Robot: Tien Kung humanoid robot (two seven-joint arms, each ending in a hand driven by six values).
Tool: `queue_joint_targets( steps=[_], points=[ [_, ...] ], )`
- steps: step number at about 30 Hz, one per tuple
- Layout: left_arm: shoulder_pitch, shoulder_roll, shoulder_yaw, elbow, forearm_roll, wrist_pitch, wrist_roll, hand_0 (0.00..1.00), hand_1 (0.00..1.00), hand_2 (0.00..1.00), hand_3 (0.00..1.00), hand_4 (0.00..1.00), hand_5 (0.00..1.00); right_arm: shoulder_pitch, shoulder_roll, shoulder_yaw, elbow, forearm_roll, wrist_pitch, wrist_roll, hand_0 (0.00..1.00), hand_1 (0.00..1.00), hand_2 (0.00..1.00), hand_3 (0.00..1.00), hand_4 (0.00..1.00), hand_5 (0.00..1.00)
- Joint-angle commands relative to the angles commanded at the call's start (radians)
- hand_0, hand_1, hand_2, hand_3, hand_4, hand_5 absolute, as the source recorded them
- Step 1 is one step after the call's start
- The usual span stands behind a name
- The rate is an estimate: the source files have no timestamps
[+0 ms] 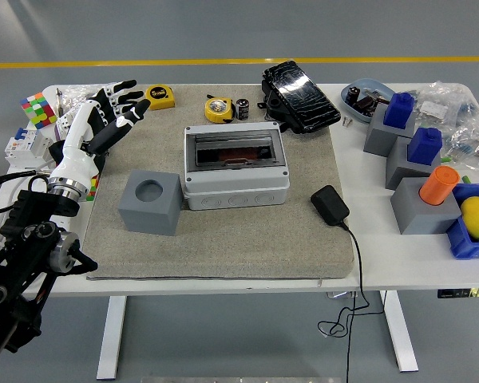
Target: Fetch the battery,place it into the box,close the lid of the box
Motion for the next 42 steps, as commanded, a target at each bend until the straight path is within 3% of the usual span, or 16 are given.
queue_joint_targets(
  steps=[5,14,20,42],
  points=[
    [0.007,-0.013,-0.044,0.007,0.015,-0.005,0.004,0.522,0.646,0.666,0.717,0.998,0.414,0.003,0.001,-0.005,0.000,0.001,0.000,0.000,0.546,0.601,0.592,0.544,0.923,0.487],
    [0.016,-0.002,-0.092,0.031,0.034,-0.012,0.005,0.521,0.642,0.666,0.708,0.998,0.400,0.002,-0.001,-0.006,-0.001,0.003,0.000,-0.002,0.546,0.601,0.592,0.544,0.923,0.487],
    [0.030,-0.015,-0.125,0.046,0.048,-0.014,0.008,0.524,0.639,0.664,0.702,0.996,0.387,-0.004,0.001,0.001,0.001,0.001,0.000,-0.001,0.546,0.601,0.592,0.545,0.923,0.487],
    [0.039,-0.017,-0.130,0.037,0.065,-0.019,0.020,0.517,0.636,0.661,0.692,0.982,0.374,-0.007,0.008,0.012,-0.001,0.002,0.001,-0.001,0.546,0.601,0.592,0.545,0.923,0.486]
  ],
)
